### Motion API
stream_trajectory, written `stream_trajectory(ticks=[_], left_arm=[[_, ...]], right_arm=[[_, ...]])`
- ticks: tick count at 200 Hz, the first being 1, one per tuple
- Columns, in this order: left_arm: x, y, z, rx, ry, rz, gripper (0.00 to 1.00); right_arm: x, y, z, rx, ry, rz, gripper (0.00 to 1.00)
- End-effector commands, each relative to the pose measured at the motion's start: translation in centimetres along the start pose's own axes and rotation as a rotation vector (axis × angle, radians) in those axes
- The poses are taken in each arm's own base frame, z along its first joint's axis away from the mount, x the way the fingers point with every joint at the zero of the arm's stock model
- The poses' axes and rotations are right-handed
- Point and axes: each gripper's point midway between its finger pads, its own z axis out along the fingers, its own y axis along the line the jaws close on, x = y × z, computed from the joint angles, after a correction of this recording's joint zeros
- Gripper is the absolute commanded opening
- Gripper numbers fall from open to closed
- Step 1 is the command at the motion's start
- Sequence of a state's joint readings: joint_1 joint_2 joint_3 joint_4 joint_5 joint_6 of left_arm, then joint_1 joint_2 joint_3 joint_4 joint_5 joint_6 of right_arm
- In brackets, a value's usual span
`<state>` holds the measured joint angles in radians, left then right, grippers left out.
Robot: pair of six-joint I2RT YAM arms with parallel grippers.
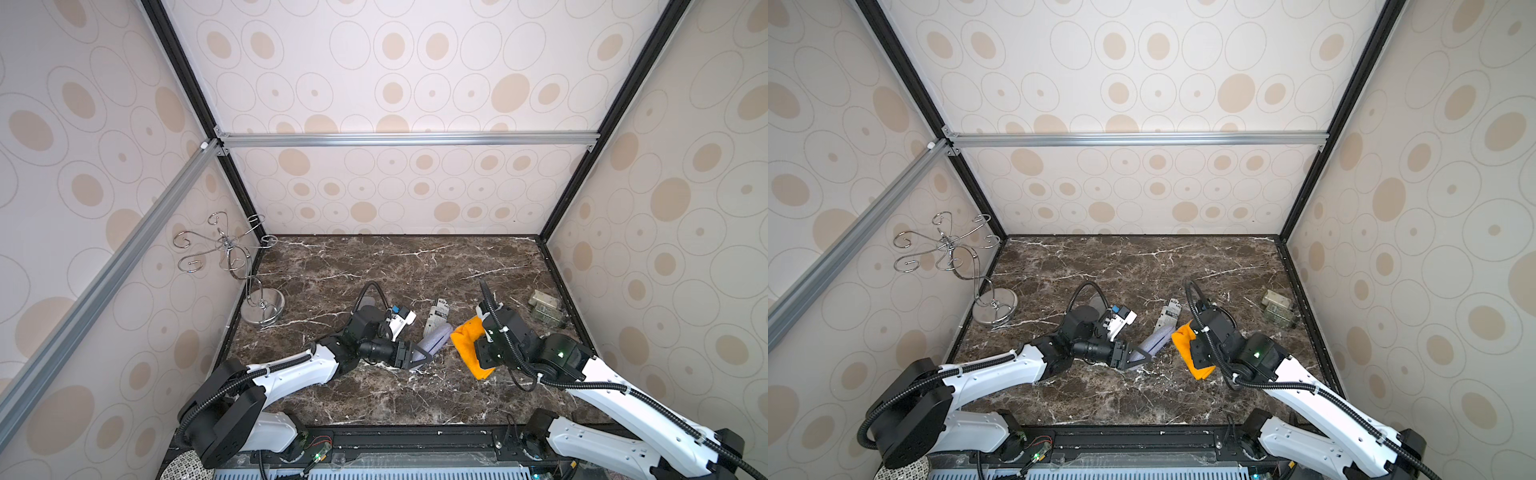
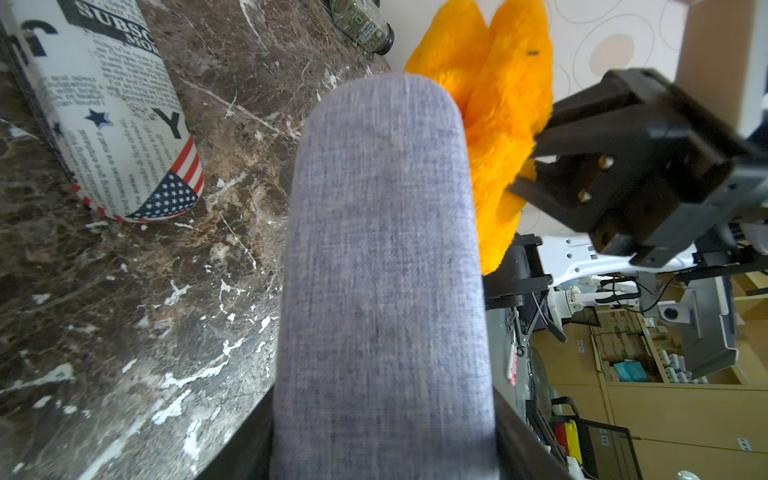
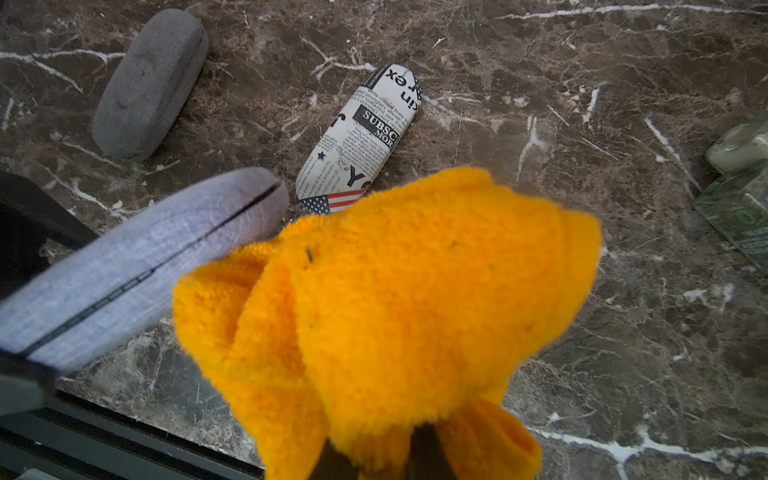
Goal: Wipe the eyeglass case
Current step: Wipe the dirt from the eyeglass case.
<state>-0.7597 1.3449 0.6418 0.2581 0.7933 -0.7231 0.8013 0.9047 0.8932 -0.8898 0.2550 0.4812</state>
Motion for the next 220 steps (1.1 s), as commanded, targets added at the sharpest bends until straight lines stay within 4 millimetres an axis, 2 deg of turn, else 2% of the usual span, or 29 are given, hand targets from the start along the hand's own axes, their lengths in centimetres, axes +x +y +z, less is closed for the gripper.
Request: stream_trajectory(ticks=[1, 34, 70, 81, 95, 118, 138, 172, 190, 200, 220], left_arm=[[-2.4, -2.4, -0.3, 0.062, -0.01, -0.029, 0.57], [-3.1, -2.7, -0.2, 0.035, 0.012, -0.045, 0.56], [-2.9, -2.1, 0.3, 0.032, 0.026, -0.084, 0.56], [-2.8, -1.9, 0.5, 0.034, 0.025, -0.1, 0.55], [-2.9, -2.1, 0.5, 0.051, 0.014, -0.099, 0.54], [-2.8, -3.1, 0.1, 0.092, 0.014, -0.071, 0.54], [-2.1, -3.3, -0.3, 0.092, 0.034, -0.058, 0.54], [-0.8, -3.3, -0.5, 0.114, 0.064, -0.068, 0.54], [-0.4, -3.5, -0.5, 0.128, 0.075, -0.068, 0.54], [-0.5, -3.6, -0.6, 0.131, 0.076, -0.063, 0.54], [-0.8, -3.8, -0.6, 0.136, 0.073, -0.051, 0.54]], right_arm=[[1.1, 0.4, -0.3, 0.008, 0.036, -0.054, 0.0], [1.2, 3.5, 0.1, -0.041, 0.018, -0.153, 0.0], [0.1, 10.2, -0.5, -0.246, -0.07, -0.235, 0.0], [0.0, 11.6, -0.6, -0.276, -0.09, -0.254, 0.0], [0.0, 12.5, -0.1, -0.298, -0.096, -0.237, 0.0], [-0.4, 11.8, 0.7, -0.263, -0.128, -0.191, 0.0], [-1.0, 9.3, 1.2, -0.195, -0.125, -0.141, 0.0], [-3.2, 4.7, 0.6, -0.11, -0.176, -0.053, 0.0], [-3.8, 3.2, 0.6, -0.079, -0.169, -0.029, 0.0], [-3.8, 3.3, 0.5, -0.086, -0.163, -0.045, 0.0], [-3.3, 5.5, 0.2, -0.198, -0.121, -0.081, 0.0]])
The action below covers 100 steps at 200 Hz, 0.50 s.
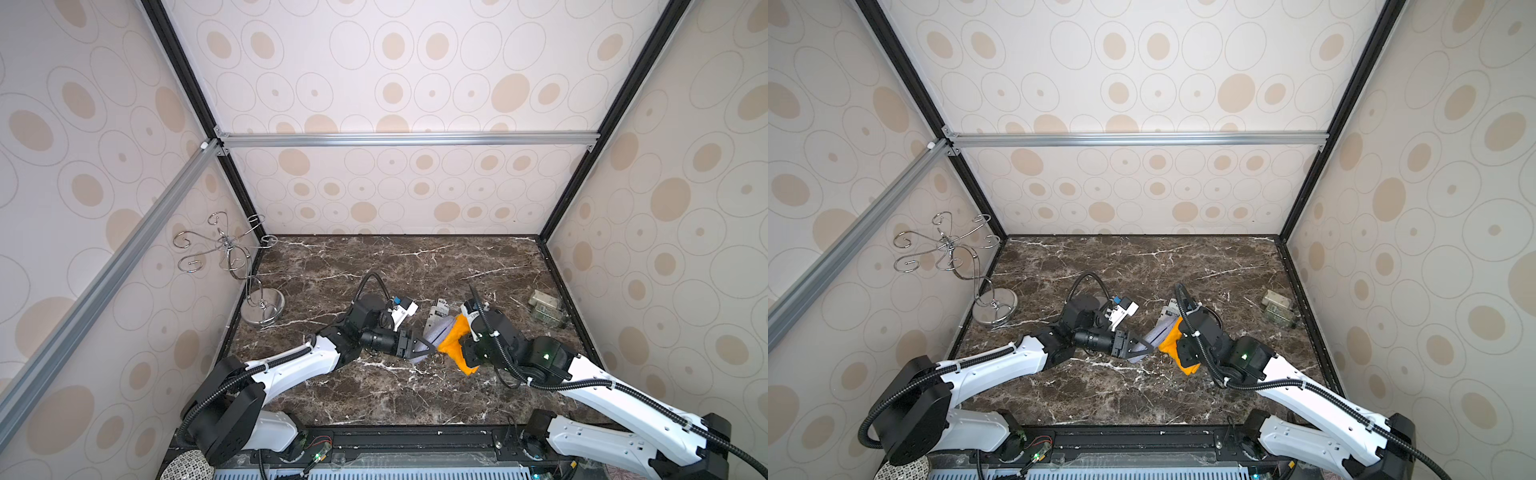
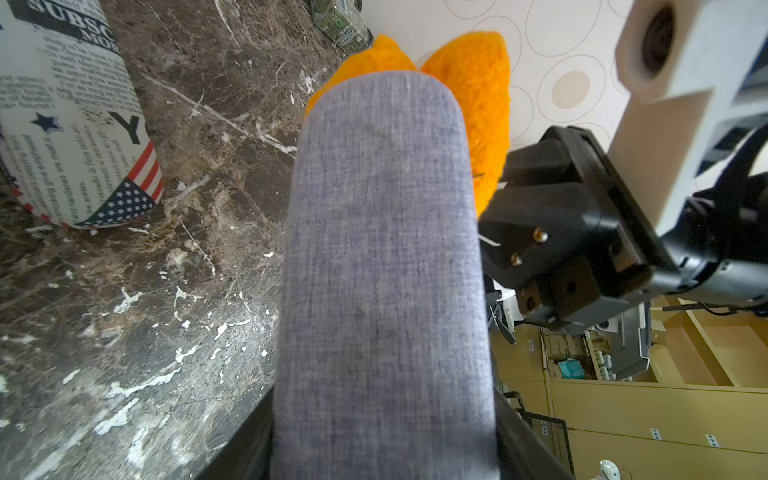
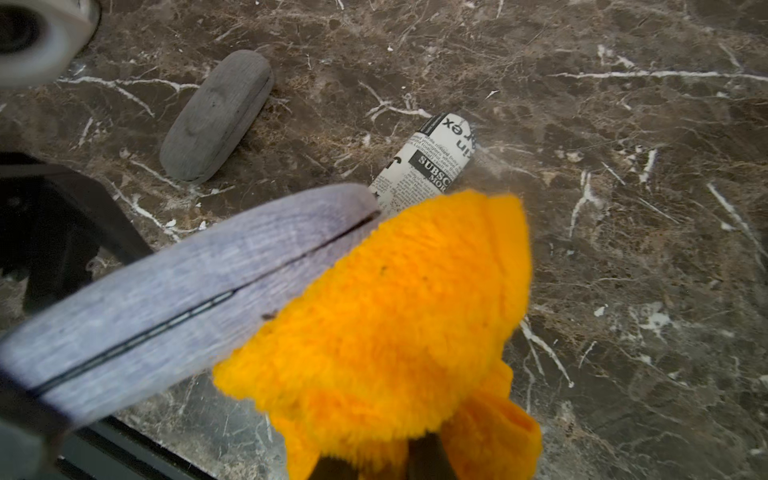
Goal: Wipe the eyeglass case
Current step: Wipe the dirt from the eyeglass case.
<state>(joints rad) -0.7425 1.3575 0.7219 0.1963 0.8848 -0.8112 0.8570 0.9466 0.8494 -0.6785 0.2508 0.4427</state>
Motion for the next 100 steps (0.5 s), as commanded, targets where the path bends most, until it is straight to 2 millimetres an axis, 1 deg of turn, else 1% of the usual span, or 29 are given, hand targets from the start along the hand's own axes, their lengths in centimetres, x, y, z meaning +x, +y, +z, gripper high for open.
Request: stream_trajectory(ticks=[1, 25, 48, 57, 65, 79, 91, 100], left_arm=[[0.5, -1.8, -0.1, 0.068, 0.036, 0.04, 0.54], [0.1, -2.0, 0.1, 0.073, 0.034, 0.063, 0.53], [0.1, -2.0, 0.4, 0.081, 0.036, 0.081, 0.53], [0.2, -2.1, 0.5, 0.087, 0.042, 0.09, 0.53], [0.3, -1.9, 0.5, 0.085, 0.045, 0.092, 0.53], [0.7, -2.0, 0.5, 0.094, 0.058, 0.101, 0.53], [1.1, -1.9, 0.5, 0.095, 0.07, 0.105, 0.53], [1.5, -1.8, 0.5, 0.092, 0.075, 0.109, 0.53]], right_arm=[[-1.3, 2.3, -0.9, -0.11, -0.021, -0.029, 0.0], [-0.3, 4.9, -0.8, -0.137, -0.02, -0.125, 0.0], [0.8, 8.3, -1.2, -0.236, -0.022, -0.184, 0.0], [0.9, 8.8, -1.4, -0.254, -0.023, -0.192, 0.0], [1.0, 8.8, -1.3, -0.251, -0.024, -0.185, 0.0], [0.6, 7.5, -1.0, -0.19, -0.059, -0.162, 0.0], [0.2, 6.2, -1.0, -0.145, -0.063, -0.142, 0.0], [-0.1, 4.8, -0.9, -0.107, -0.053, -0.113, 0.0]])
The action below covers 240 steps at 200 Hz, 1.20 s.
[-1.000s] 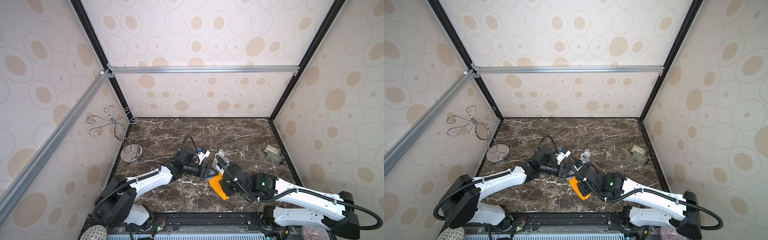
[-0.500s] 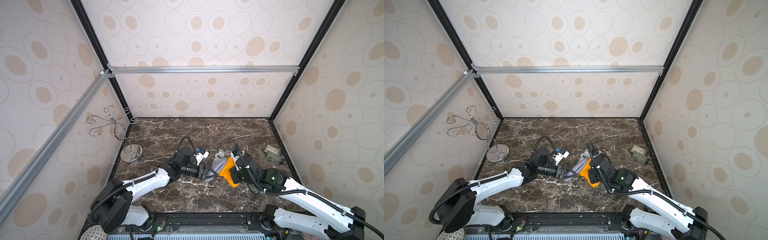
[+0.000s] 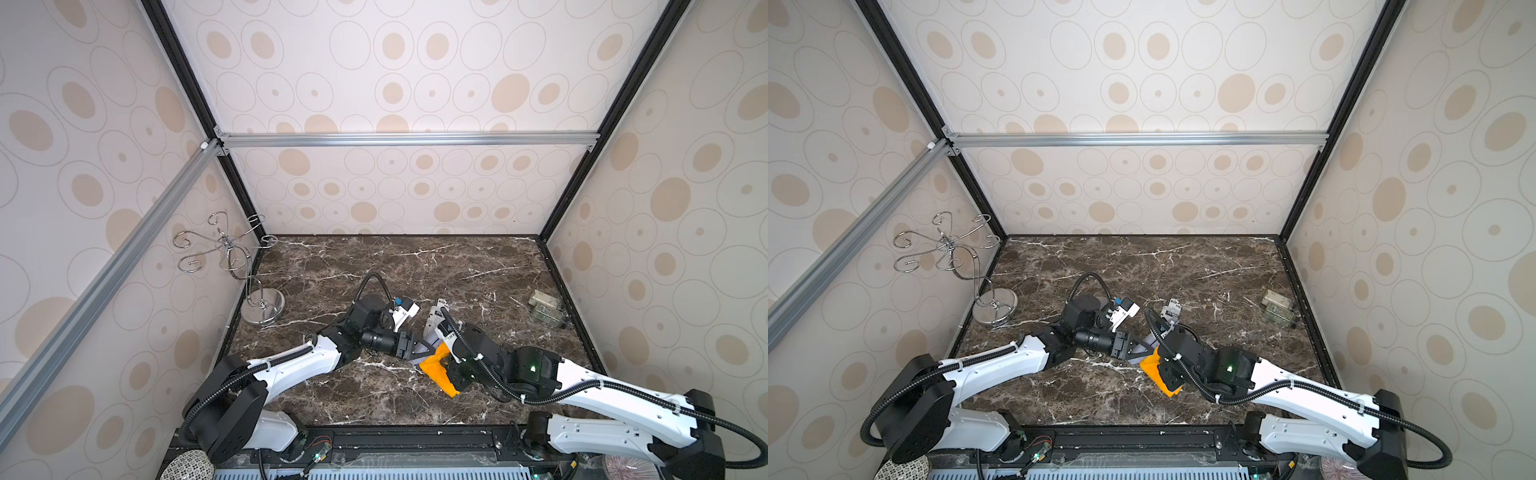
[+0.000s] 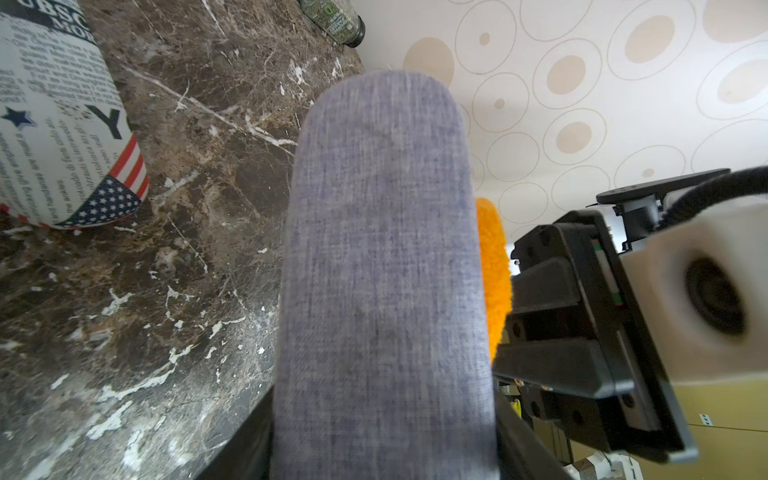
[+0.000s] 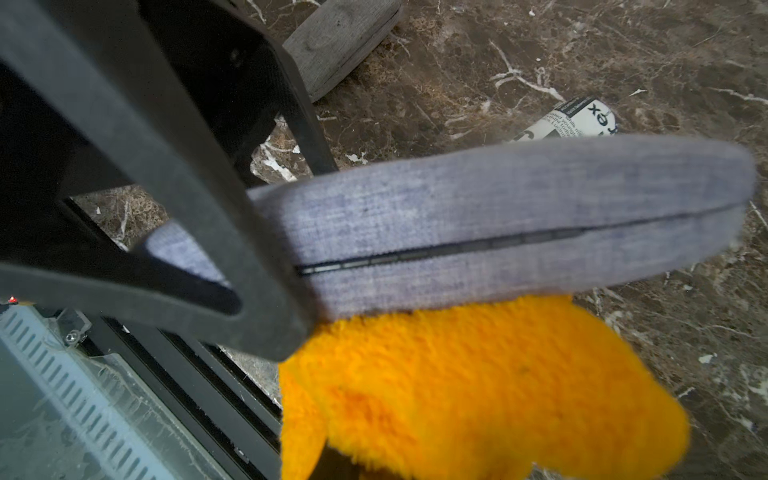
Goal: Wipe the eyeglass case
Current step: Wipe the dirt from the eyeglass case.
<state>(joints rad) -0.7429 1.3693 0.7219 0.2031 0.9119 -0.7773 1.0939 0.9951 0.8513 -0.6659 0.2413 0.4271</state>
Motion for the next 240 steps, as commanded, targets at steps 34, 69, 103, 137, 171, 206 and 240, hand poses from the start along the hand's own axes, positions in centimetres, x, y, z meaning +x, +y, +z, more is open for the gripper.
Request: stream_trajectory(ticks=[34, 69, 103, 137, 171, 206, 240], left_arm=[[2.4, -1.8, 0.2, 0.091, 0.08, 0.087, 0.54], [2.5, -1.5, 0.5, 0.085, 0.087, 0.082, 0.54], [1.8, -1.5, 0.8, 0.081, 0.081, 0.093, 0.54], [1.7, -1.0, 1.2, 0.067, 0.081, 0.099, 0.54], [2.2, -0.8, 1.1, 0.068, 0.08, 0.112, 0.54], [3.0, -1.4, 0.5, 0.089, 0.069, 0.143, 0.54], [3.9, -1.8, 0.5, 0.078, 0.069, 0.165, 0.54]], right_arm=[[-3.1, -7.3, -2.0, 0.202, -0.102, 0.169, 0.0], [-3.2, -7.6, -2.4, 0.167, -0.105, 0.172, 0.0], [-2.5, -2.5, -1.5, 0.006, -0.086, 0.075, 0.0], [-2.1, 3.2, -1.2, -0.133, -0.084, -0.033, 0.0], [-2.2, 1.9, -0.5, -0.06, -0.098, 0.014, 0.0], [-1.6, -5.8, -1.4, 0.159, -0.05, 0.197, 0.0], [-0.8, -11.5, -3.3, 0.301, -0.023, 0.352, 0.0]])
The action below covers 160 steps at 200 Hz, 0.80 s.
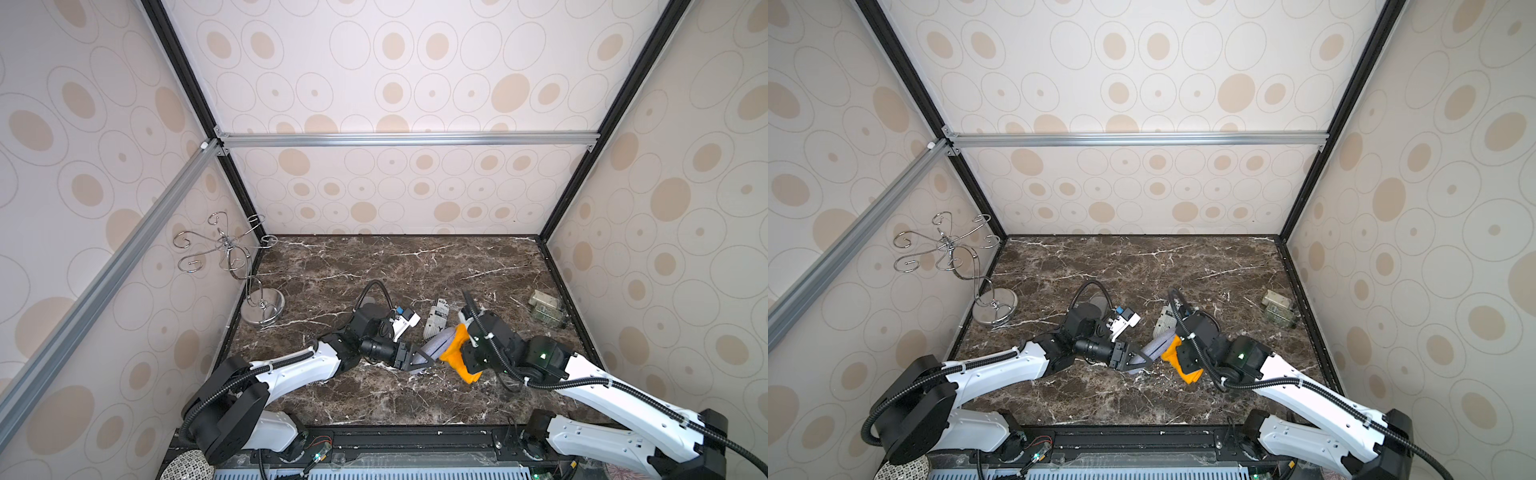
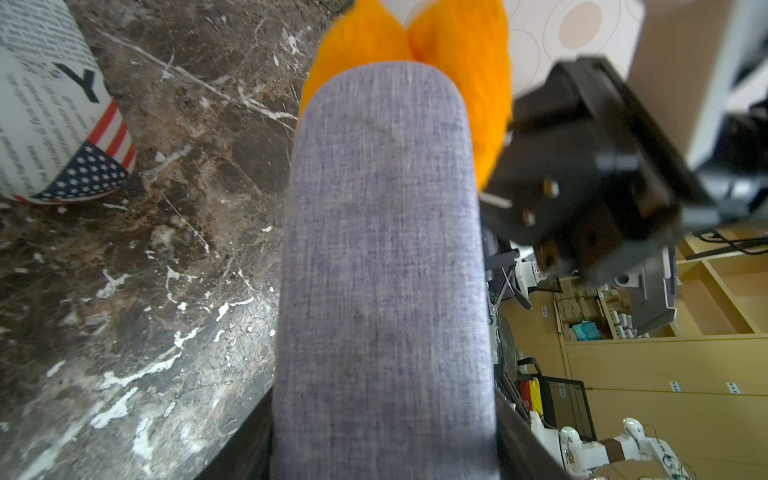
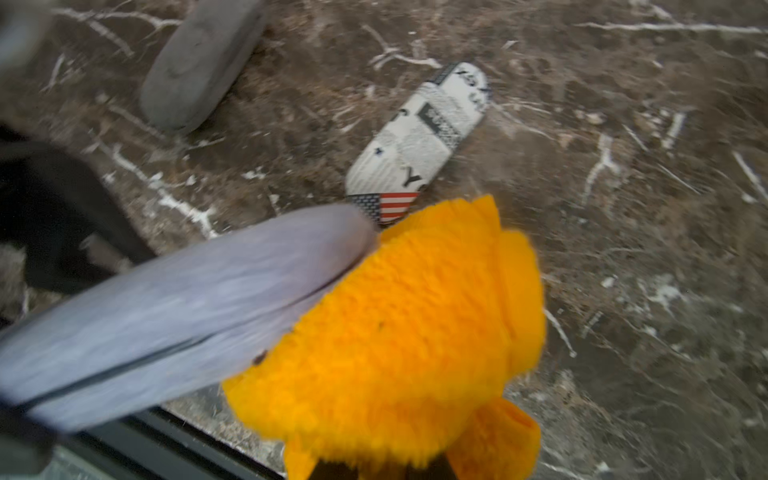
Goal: Wipe the eyeglass case
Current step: Wipe the dirt from the eyeglass case.
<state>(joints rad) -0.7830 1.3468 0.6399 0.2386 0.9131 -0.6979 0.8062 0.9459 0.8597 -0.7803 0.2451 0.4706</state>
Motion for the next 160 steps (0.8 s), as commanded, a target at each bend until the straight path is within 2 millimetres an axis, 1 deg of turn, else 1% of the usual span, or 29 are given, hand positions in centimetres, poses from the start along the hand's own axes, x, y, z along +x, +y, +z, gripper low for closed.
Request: stream_trajectory(ticks=[1, 12, 24, 38, 51, 77, 93, 104, 114, 133, 146, 160], left_arm=[[0.8, -2.4, 0.0, 0.068, 0.022, 0.091, 0.54], [1.1, -2.5, 0.1, 0.062, 0.027, 0.092, 0.54], [1.3, -2.5, 0.3, 0.06, 0.035, 0.095, 0.54], [1.4, -2.8, 0.6, 0.066, 0.048, 0.101, 0.54], [1.3, -2.7, 0.9, 0.048, 0.056, 0.108, 0.53], [0.6, -2.2, 1.4, 0.013, 0.049, 0.112, 0.51], [0.3, -2.0, 1.7, 0.003, 0.049, 0.115, 0.51], [0.2, -1.6, 1.9, -0.016, 0.048, 0.112, 0.51], [0.1, -1.7, 1.9, -0.012, 0.046, 0.118, 0.51], [0.5, -3.1, 2.4, 0.008, 0.058, 0.195, 0.51], [0.7, -4.2, 2.8, -0.001, 0.068, 0.252, 0.51], [0.9, -4.9, 3.0, 0.003, 0.079, 0.272, 0.51]], right_arm=[[-1.8, -3.2, -1.7, 0.088, -0.047, 0.104, 0.0], [-2.3, -2.9, -2.2, 0.066, -0.055, 0.083, 0.0], [-2.9, -1.7, -2.7, 0.003, -0.058, 0.067, 0.0], [-3.1, -0.5, -2.8, -0.056, -0.044, 0.043, 0.0], [-2.9, 0.2, -2.8, -0.093, -0.017, 0.029, 0.0], [-1.6, 2.3, -3.4, -0.209, 0.049, 0.029, 0.0], [-1.0, 2.4, -4.0, -0.227, 0.066, 0.034, 0.0], [-0.2, 2.0, -4.3, -0.215, 0.089, 0.038, 0.0], [0.6, 1.7, -4.5, -0.205, 0.111, 0.038, 0.0], [1.2, 1.2, -3.9, -0.182, 0.131, 0.034, 0.0], [1.0, 1.1, -3.3, -0.162, 0.135, 0.024, 0.0], [0.6, 1.4, -2.4, -0.149, 0.151, 0.014, 0.0]])
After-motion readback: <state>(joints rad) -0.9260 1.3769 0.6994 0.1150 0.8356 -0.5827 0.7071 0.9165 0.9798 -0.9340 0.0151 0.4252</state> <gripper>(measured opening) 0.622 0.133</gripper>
